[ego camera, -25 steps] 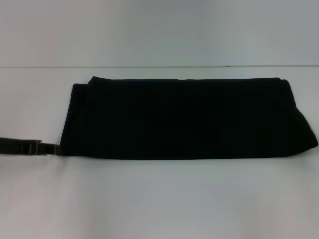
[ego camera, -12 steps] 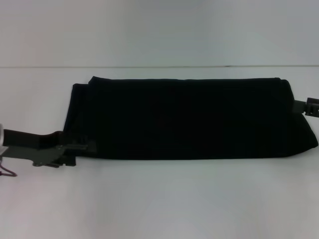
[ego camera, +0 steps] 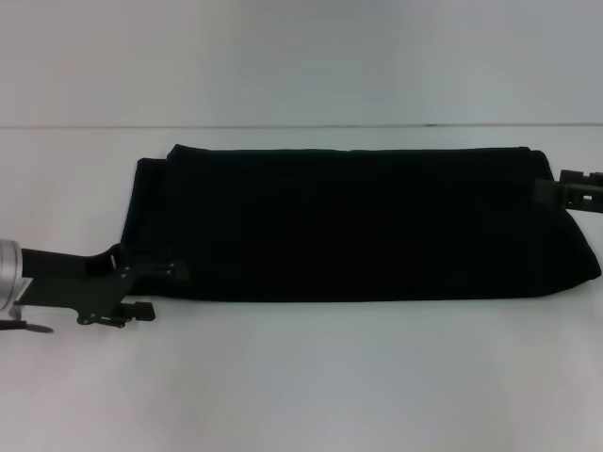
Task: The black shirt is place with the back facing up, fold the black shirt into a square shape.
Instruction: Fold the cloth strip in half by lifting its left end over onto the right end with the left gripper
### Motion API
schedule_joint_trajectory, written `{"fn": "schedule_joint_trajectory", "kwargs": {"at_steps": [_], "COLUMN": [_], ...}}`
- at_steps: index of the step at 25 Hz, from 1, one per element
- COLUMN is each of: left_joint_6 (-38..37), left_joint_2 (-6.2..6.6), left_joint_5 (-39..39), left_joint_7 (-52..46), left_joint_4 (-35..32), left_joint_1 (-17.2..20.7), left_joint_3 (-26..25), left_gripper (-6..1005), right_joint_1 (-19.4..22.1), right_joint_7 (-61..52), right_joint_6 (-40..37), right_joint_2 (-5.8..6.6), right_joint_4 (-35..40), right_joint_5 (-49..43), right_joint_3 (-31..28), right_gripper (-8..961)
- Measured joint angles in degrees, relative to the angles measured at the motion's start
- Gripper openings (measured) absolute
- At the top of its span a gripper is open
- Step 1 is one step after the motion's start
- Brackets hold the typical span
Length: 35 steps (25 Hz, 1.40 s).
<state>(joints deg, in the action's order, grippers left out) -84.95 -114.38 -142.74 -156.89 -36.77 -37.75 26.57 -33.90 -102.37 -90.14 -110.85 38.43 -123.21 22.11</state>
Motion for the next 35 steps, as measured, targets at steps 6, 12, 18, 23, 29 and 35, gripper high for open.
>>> {"fn": "schedule_joint_trajectory", "kwargs": {"at_steps": [6,12,18,23,29,35], "left_joint_6": [0.9,2.9,5.4,6.8,8.4,10.0], "left_joint_2": [0.31,0.31,0.3,0.3,0.26,0.16], "left_joint_5": [-0.3,-0.3,-0.5,-0.6,-0.2,-0.1], "left_joint_7": [-4.5,-6.8,-7.9,-7.9,-7.8,-7.5], "left_joint_4": [0.7,1.4,2.6,2.8,2.9,3.0], "left_joint_1": [0.7,0.8,1.0,1.2,1.3,1.3], "left_joint_3": [-1.9,-3.9,-3.9,-3.8,-3.8,-3.8], "left_gripper": [878,879,879,878,878,878], "right_joint_1": [-0.7,-0.9,-0.9,-0.9,-1.0,-1.2], "right_joint_7": [1.0,1.9,2.3,2.4,2.4,2.4], "right_joint_6": [0.1,0.1,0.0,0.0,0.2,0.2], "right_joint_2": [0.02,0.06,0.11,0.11,0.11,0.11], "right_joint_4": [0.0,0.1,0.2,0.2,0.2,0.2], "right_joint_5": [0.0,0.1,0.2,0.2,0.2,0.2], "right_joint_3": [0.0,0.0,-0.4,-0.5,-0.5,-0.5], "right_gripper": [937,935,931,931,931,931]}}
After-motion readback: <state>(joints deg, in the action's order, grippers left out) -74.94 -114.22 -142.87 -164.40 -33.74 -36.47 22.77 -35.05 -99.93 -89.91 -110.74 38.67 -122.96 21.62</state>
